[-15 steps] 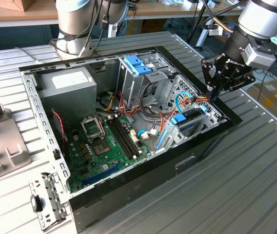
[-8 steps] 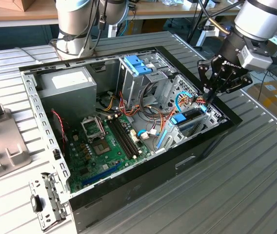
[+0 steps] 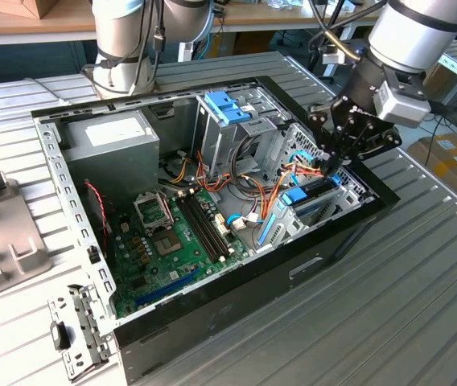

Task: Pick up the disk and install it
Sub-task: 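Insert the first disk wire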

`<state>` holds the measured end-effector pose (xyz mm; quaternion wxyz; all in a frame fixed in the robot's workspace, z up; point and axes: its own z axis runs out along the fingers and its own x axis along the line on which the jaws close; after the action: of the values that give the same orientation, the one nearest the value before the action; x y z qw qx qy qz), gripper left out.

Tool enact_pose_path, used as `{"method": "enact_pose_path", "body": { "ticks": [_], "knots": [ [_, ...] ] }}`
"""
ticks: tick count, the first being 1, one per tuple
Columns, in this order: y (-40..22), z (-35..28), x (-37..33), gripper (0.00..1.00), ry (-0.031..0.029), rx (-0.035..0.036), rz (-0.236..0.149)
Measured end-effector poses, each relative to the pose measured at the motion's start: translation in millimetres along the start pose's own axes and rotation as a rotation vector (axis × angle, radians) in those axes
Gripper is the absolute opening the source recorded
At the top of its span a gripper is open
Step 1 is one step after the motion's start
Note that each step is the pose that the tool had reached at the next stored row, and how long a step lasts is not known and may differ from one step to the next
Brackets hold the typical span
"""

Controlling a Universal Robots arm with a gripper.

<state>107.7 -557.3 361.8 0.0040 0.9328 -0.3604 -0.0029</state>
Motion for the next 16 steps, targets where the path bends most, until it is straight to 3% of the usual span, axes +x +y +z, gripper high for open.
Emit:
{"method": "enact_pose_path", "body": {
  "ticks": [7,16],
  "knots": [
    [0.2,4.8,-0.3,0.16,-0.0009,0.0002,0.104],
    [0.2,6.2,-0.3,0.16,-0.0027,0.0007,0.286]
  ]
}}
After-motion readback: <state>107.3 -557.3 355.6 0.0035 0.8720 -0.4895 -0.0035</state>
